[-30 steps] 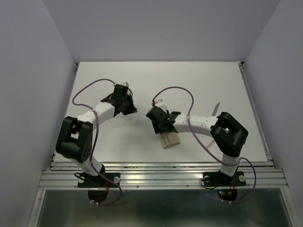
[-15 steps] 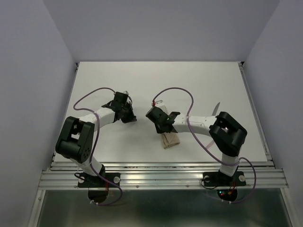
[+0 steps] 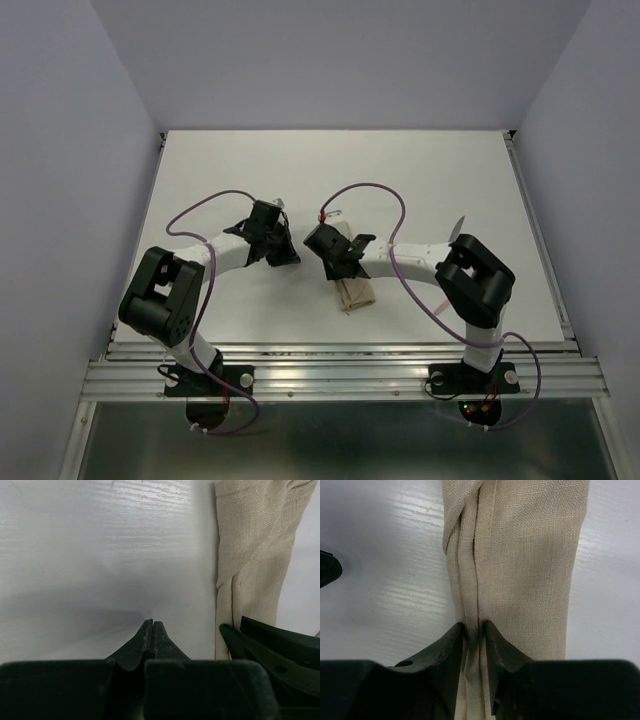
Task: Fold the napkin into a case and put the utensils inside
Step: Smooth out the smaller rectangle-folded napkin at the center of the board.
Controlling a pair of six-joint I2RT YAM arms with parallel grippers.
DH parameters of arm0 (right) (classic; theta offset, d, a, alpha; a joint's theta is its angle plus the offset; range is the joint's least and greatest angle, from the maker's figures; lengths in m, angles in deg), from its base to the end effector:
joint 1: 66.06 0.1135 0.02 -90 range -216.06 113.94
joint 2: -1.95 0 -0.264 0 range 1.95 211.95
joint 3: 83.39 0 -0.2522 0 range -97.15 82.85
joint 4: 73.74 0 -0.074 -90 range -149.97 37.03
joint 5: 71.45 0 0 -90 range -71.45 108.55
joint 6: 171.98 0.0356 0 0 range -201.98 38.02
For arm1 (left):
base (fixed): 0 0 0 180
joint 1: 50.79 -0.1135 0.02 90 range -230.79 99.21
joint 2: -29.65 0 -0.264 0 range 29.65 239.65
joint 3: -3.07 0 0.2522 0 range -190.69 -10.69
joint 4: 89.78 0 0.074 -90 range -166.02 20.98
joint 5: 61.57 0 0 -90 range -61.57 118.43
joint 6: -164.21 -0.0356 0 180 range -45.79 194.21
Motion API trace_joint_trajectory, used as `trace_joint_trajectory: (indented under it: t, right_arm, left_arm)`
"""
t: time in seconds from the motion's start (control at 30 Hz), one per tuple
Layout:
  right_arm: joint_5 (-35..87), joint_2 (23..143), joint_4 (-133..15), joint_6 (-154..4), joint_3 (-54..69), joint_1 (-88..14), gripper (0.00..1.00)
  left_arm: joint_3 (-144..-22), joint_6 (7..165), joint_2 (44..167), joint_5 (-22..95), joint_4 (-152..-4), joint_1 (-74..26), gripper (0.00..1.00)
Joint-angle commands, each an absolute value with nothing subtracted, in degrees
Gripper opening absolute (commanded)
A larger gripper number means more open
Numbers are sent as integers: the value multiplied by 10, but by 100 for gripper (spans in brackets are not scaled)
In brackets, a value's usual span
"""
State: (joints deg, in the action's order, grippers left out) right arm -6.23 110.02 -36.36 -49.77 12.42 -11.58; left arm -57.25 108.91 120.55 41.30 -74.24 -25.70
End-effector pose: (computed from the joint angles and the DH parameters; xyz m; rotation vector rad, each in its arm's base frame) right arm 0.2350 0.3036 0.1692 -0.3431 2.4683 0.0400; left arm 0.2834 -0.1414 0.1708 -0.0956 2.4846 -0.7415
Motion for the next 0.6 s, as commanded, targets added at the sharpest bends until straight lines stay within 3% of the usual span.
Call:
trace_joint_trajectory:
  t: [0.0,0.07,0.13,0.57]
  right_arm:
    - [-72,1077,-343,-490,105,-106,37]
    - [-73,1067,-337,-490,107,-101,48]
    - [-73,1056,-329,-491,112,-95,51]
    - [-73,1020,-310,-452,183,-46,55]
  left_arm:
    - [-561,1090,1183,414,-756,-256,0]
    - [-563,1085,1185,417,-756,-256,0]
    - [-573,1074,1188,415,-751,-256,0]
    - [-599,1062,1208,414,-732,-258,0]
